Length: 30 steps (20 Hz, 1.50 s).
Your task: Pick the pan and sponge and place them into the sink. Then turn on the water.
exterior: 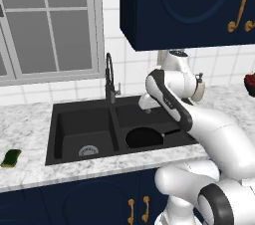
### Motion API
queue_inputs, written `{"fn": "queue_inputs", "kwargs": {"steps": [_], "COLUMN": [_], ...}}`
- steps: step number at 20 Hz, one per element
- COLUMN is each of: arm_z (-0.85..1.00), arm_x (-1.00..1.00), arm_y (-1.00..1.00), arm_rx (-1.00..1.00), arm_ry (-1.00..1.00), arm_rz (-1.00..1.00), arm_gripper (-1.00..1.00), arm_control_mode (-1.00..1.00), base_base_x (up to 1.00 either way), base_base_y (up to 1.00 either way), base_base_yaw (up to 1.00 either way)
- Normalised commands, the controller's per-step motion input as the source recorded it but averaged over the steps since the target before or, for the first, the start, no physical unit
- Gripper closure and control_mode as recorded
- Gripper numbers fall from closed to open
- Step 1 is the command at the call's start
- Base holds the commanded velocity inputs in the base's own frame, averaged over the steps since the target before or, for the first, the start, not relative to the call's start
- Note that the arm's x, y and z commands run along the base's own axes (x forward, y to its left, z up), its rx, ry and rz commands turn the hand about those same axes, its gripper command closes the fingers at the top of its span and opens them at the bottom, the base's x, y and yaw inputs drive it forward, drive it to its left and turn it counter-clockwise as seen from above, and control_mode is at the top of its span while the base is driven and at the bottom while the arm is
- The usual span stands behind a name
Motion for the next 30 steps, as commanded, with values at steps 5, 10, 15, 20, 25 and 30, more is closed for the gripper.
{"fn": "queue_inputs", "kwargs": {"steps": [5, 10, 15, 20, 25, 30], "arm_z": [0.00, 0.00, 0.00, -0.17, -0.34, -0.38], "arm_x": [-0.11, -0.15, -0.07, 0.03, 0.72, 1.00], "arm_y": [1.00, 1.00, 0.89, 0.55, 0.82, 0.84], "arm_rx": [0.00, 0.00, -0.01, 0.00, -0.01, -0.08], "arm_ry": [0.02, 0.02, 0.08, 0.07, 0.07, 0.02], "arm_rz": [0.29, 0.31, 0.28, 0.22, 0.15, 0.02], "arm_gripper": [-1.00, -1.00, -1.00, -1.00, -1.00, -1.00], "arm_control_mode": [-1.00, -1.00, -1.00, -1.00, -1.00, -1.00], "base_base_x": [0.00, 0.00, 0.00, 0.00, 0.00, 0.00], "base_base_y": [0.00, 0.00, 0.00, 0.00, 0.00, 0.00], "base_base_yaw": [0.00, 0.00, 0.00, 0.00, 0.00, 0.00]}}
